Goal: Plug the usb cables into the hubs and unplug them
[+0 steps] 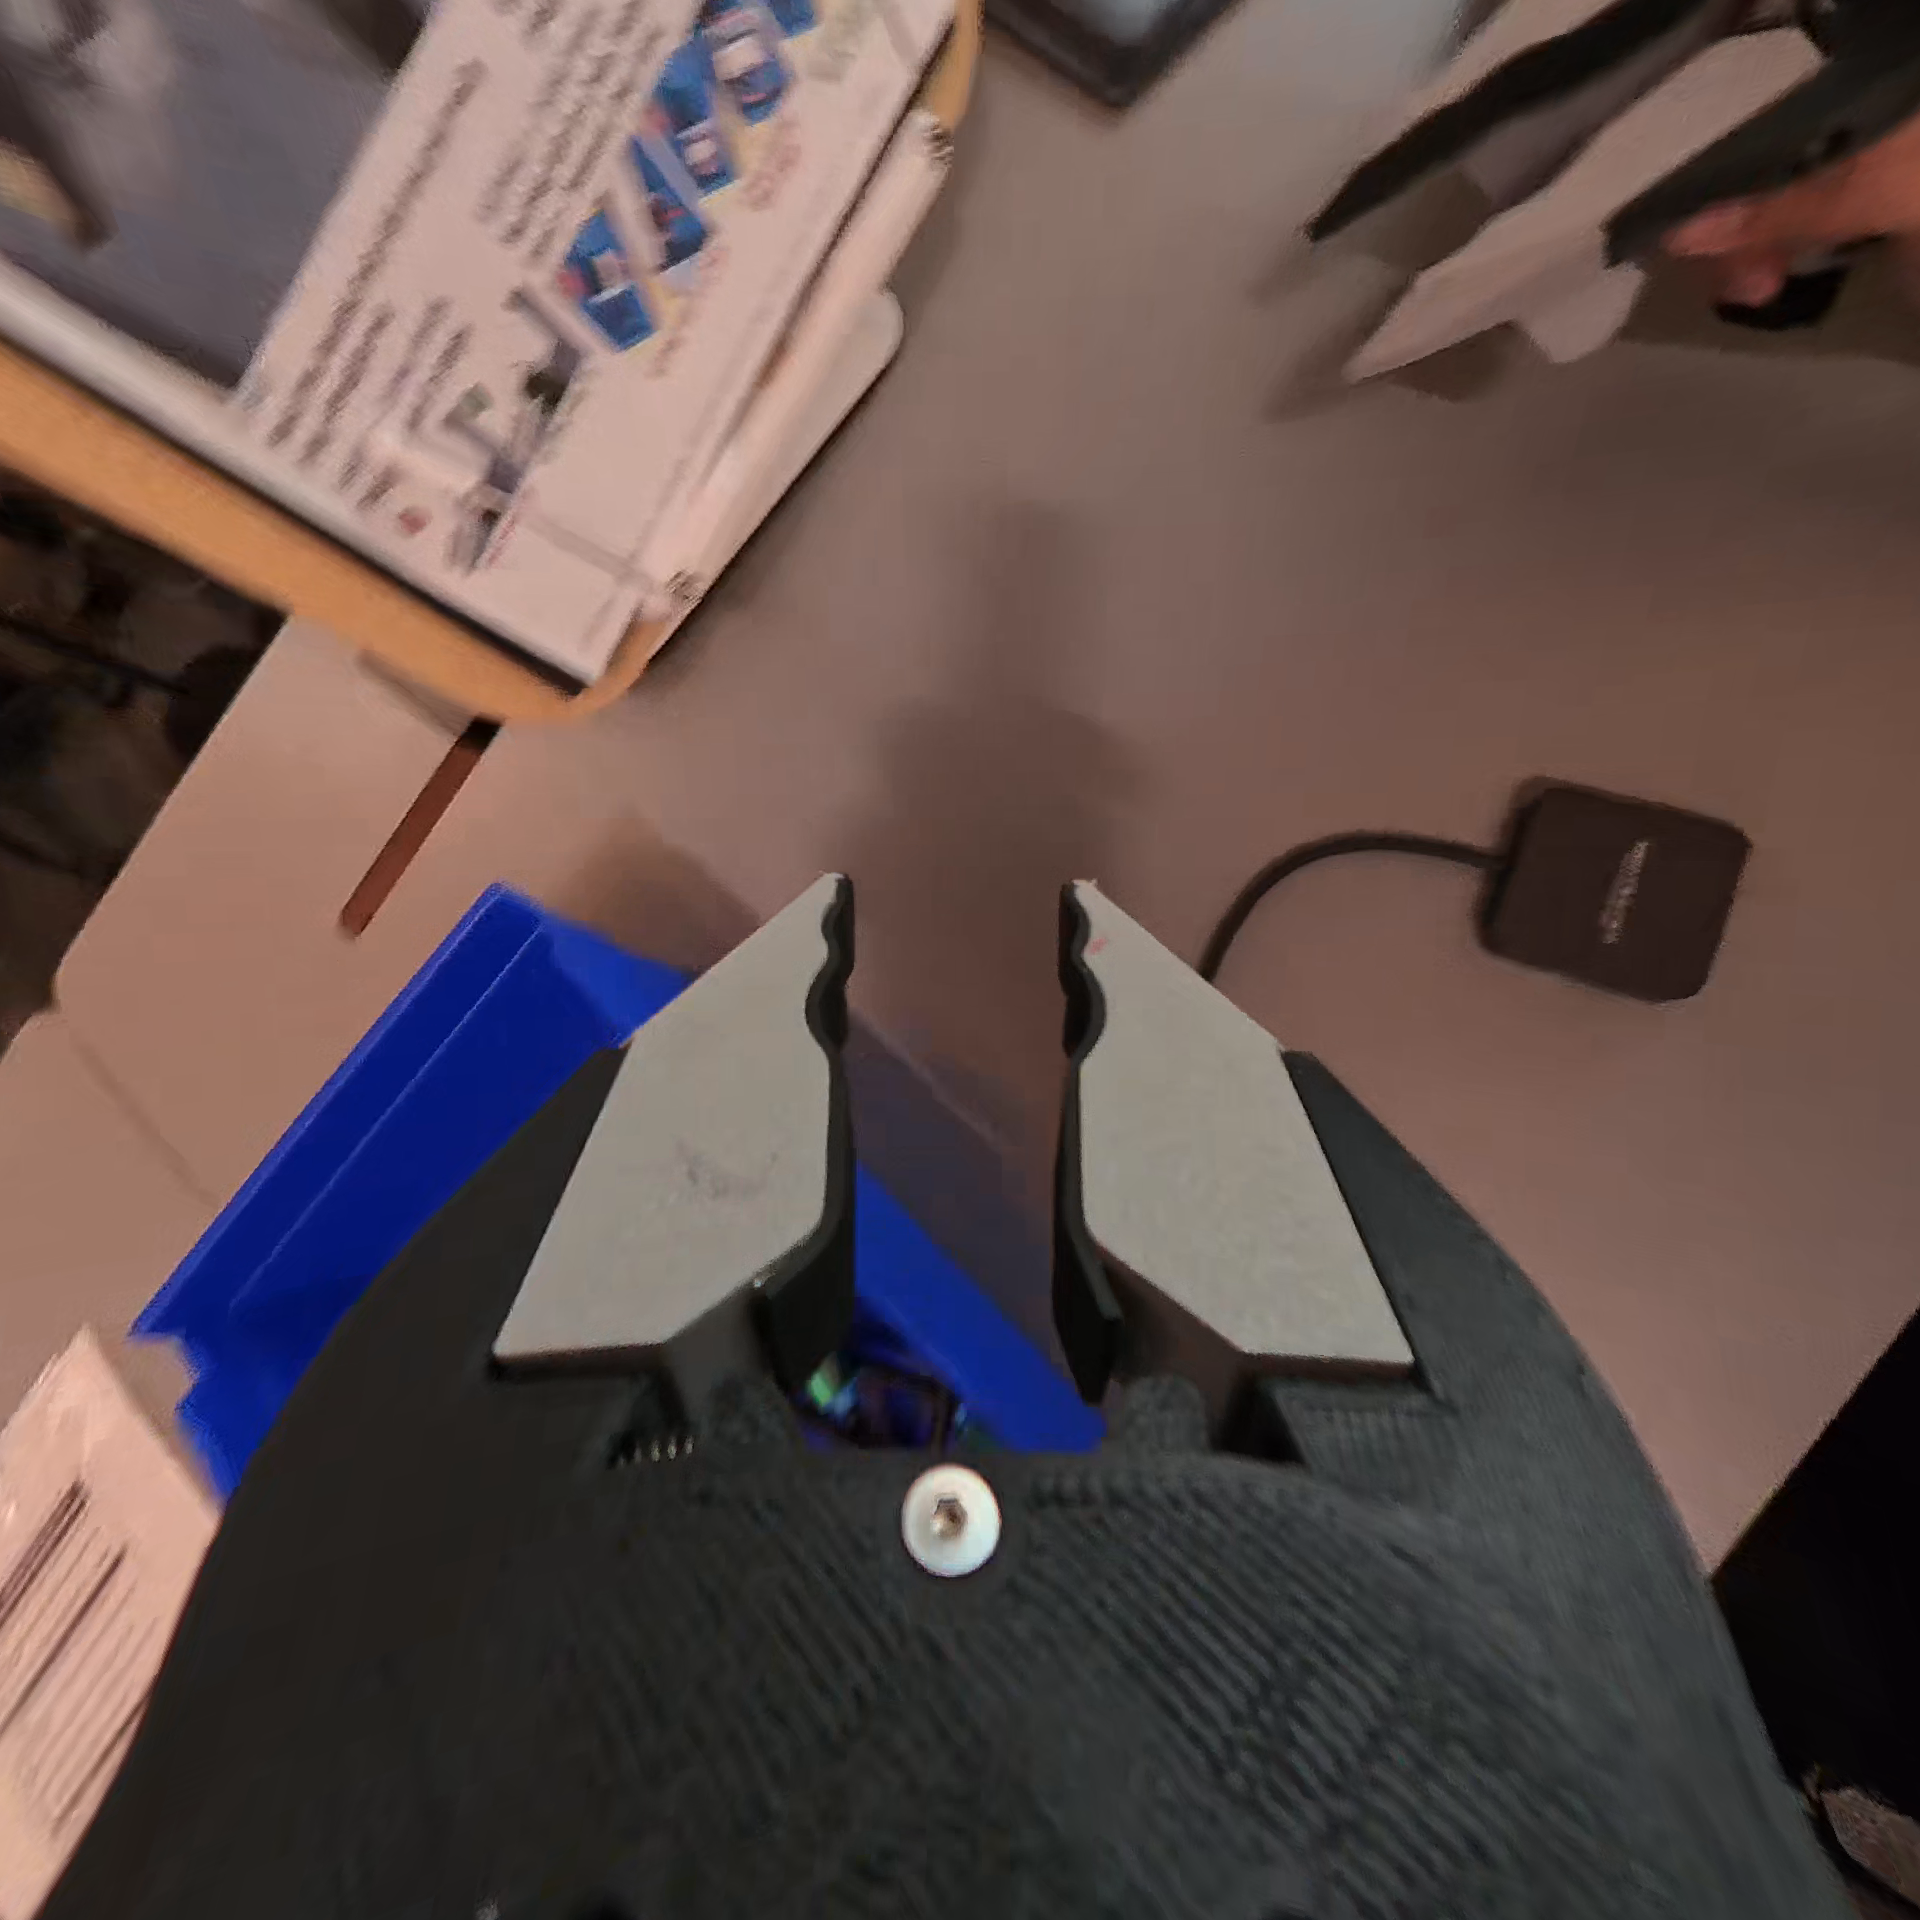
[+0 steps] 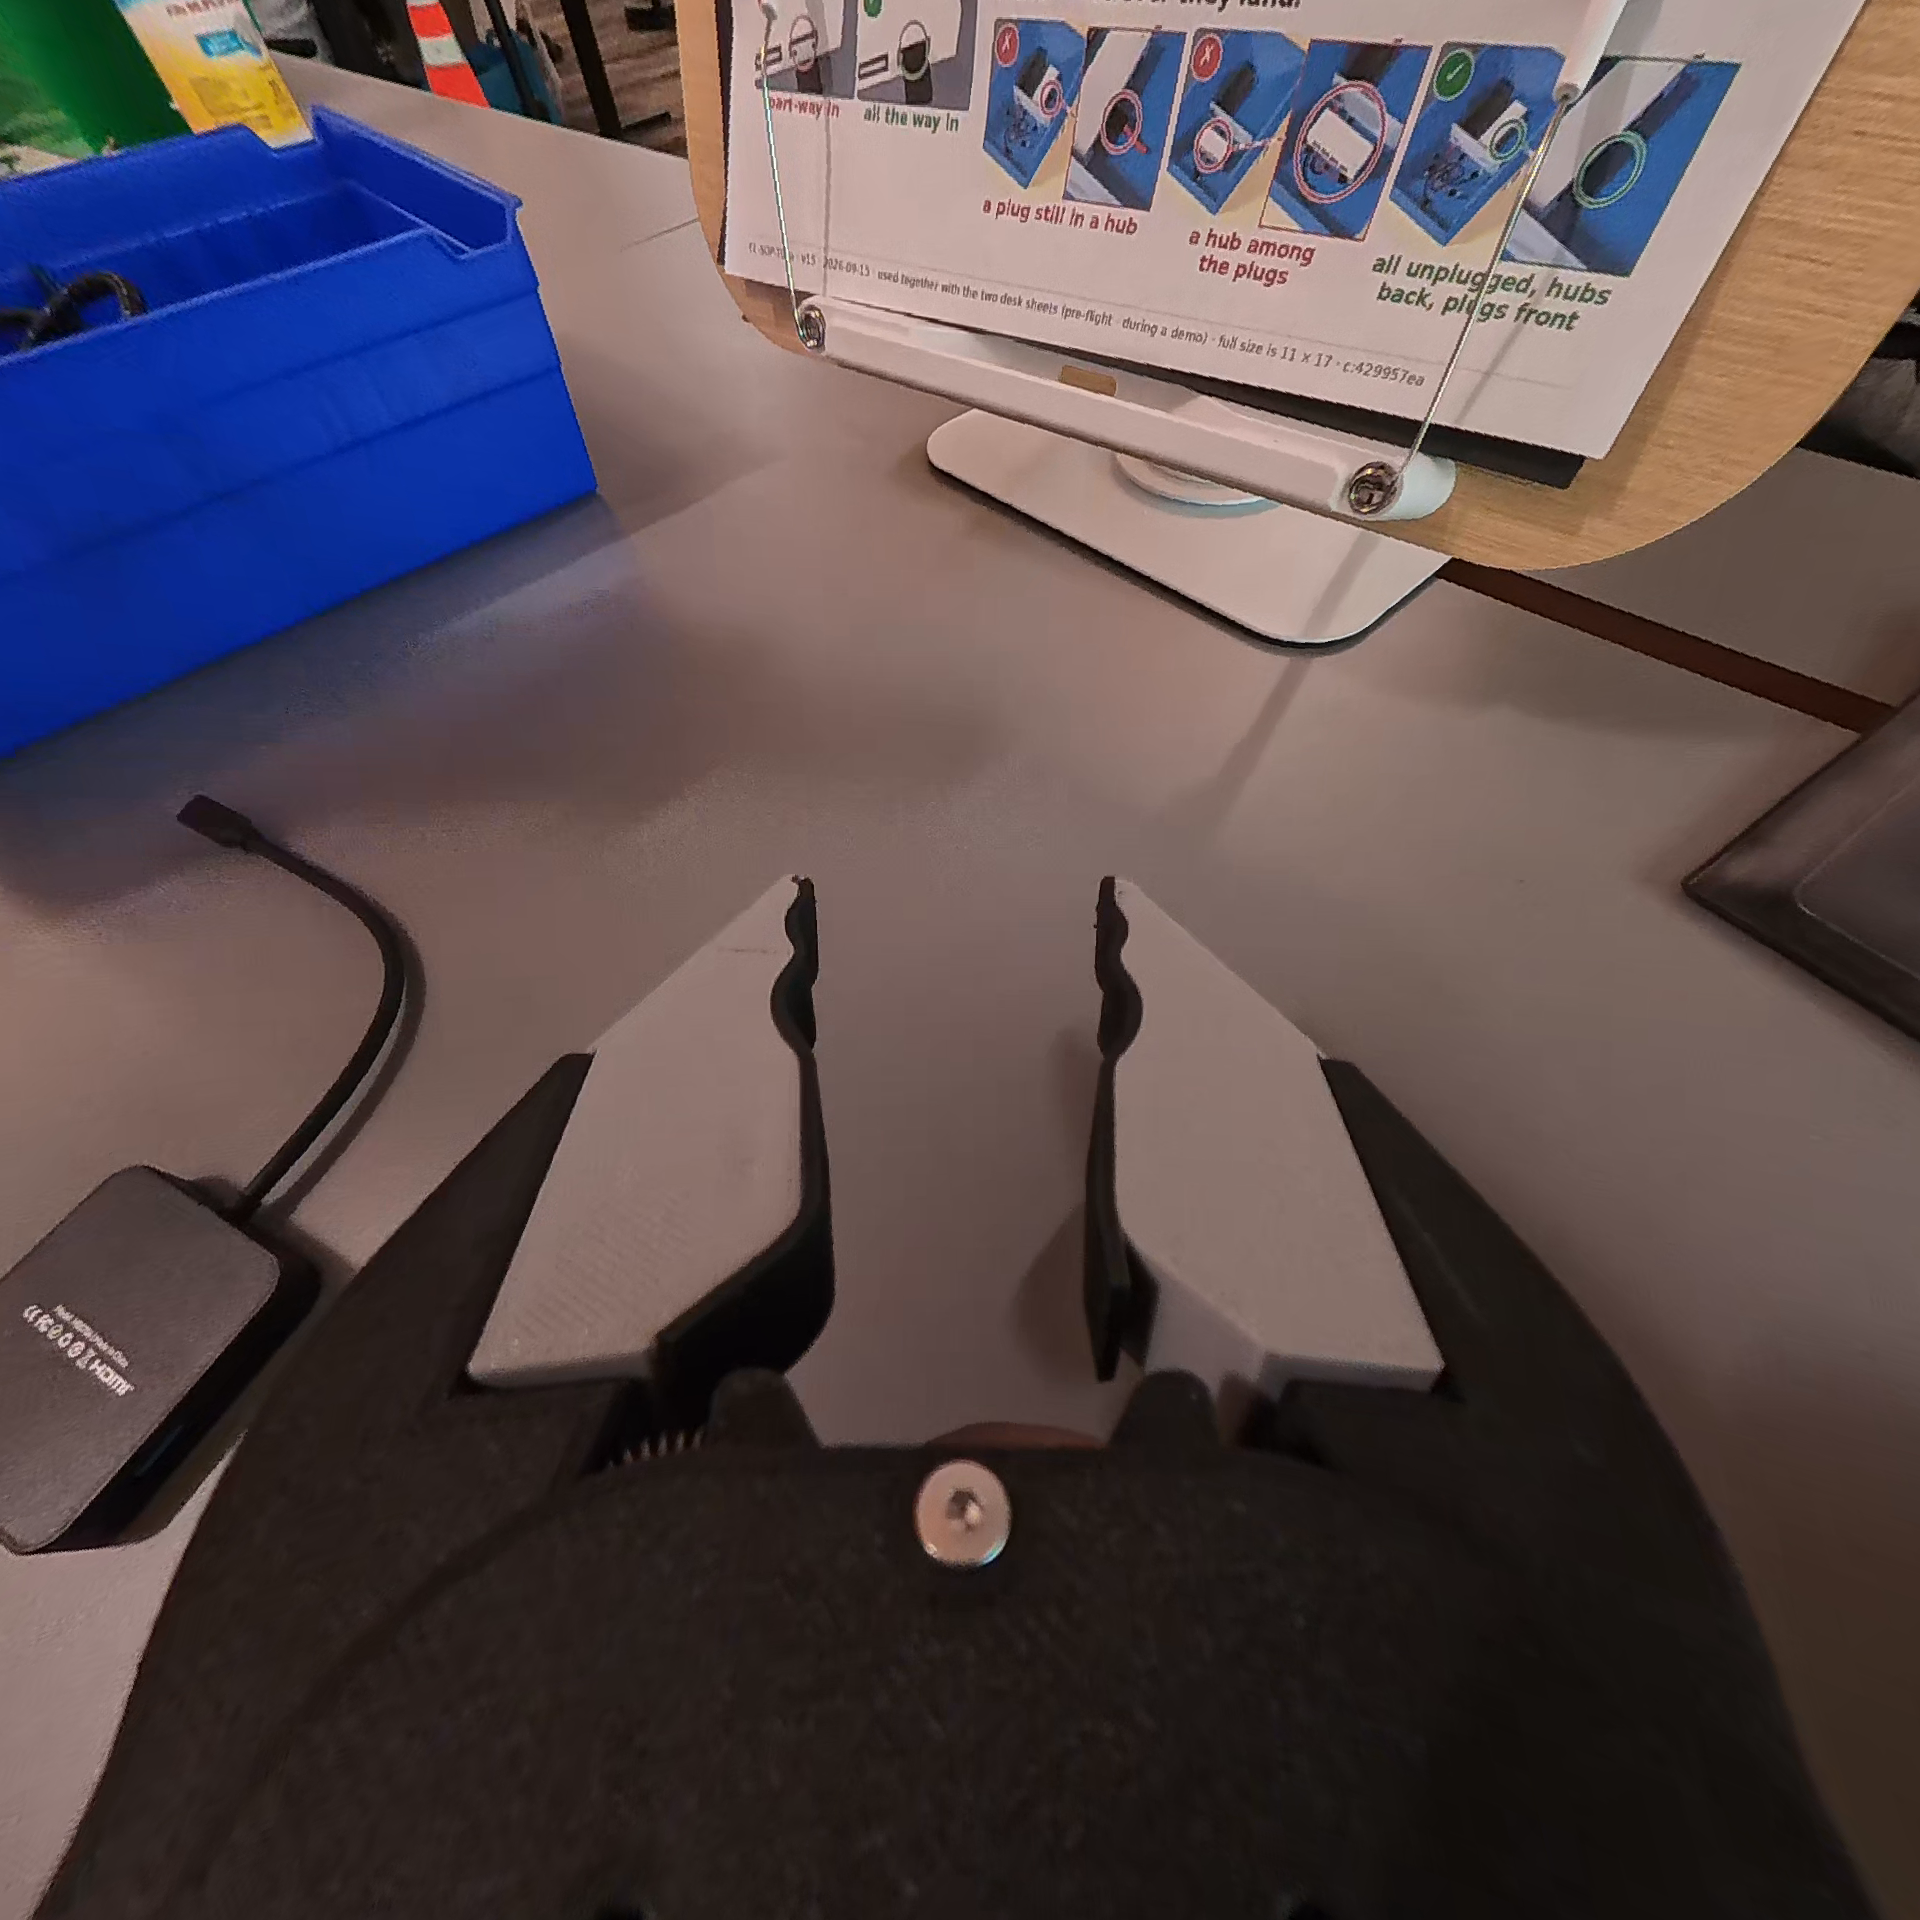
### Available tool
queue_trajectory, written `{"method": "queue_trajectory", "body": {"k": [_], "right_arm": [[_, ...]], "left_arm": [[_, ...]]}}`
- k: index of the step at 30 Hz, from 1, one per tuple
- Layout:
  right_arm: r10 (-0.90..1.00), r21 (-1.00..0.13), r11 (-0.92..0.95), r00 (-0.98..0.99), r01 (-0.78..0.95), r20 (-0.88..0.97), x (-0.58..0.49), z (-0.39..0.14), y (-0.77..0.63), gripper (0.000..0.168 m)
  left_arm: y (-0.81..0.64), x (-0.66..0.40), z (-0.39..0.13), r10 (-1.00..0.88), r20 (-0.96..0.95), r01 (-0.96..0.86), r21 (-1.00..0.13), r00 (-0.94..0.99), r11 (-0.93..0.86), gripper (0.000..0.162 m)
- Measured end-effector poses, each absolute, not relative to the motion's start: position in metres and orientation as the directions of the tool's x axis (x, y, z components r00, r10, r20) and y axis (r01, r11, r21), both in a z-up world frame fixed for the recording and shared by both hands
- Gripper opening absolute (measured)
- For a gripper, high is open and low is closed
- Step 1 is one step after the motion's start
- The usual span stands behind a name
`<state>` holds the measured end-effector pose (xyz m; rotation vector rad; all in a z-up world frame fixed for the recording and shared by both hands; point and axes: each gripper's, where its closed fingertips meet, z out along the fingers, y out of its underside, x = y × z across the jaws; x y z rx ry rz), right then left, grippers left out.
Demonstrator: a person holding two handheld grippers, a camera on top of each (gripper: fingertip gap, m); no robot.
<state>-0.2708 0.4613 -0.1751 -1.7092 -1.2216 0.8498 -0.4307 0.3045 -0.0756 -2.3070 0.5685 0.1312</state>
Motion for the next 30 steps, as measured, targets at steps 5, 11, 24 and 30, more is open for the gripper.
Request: {"method": "queue_trajectory", "body": {"k": [5,11,24,30], "right_arm": [[0.956,-0.899,-0.146,0.292,0.413,-0.021,-0.273,-0.183,0.46,0.051],[0.956,-0.887,-0.135,0.292,0.442,0.0,-0.274,-0.191,0.459,0.051],[0.954,-0.875,-0.14,0.299,0.463,0.005,-0.273,-0.199,0.461,0.05],[0.957,-0.874,-0.135,0.291,0.467,0.008,-0.275,-0.199,0.459,0.05]], "left_arm": [[0.26,-0.513,-0.087,-0.227,-0.282,-0.353,-0.575,0.932,-0.738,0.038],[0.208,-0.592,-0.14,-0.099,-0.285,-0.226,-0.46,0.953,-0.859,0.035],[0.186,-0.643,-0.192,0.026,-0.372,-0.13,-0.389,0.928,-0.912,0.007],[0.201,-0.638,-0.102,0.1,-0.466,-0.207,-0.563,0.879,-0.8,0.004]]}}
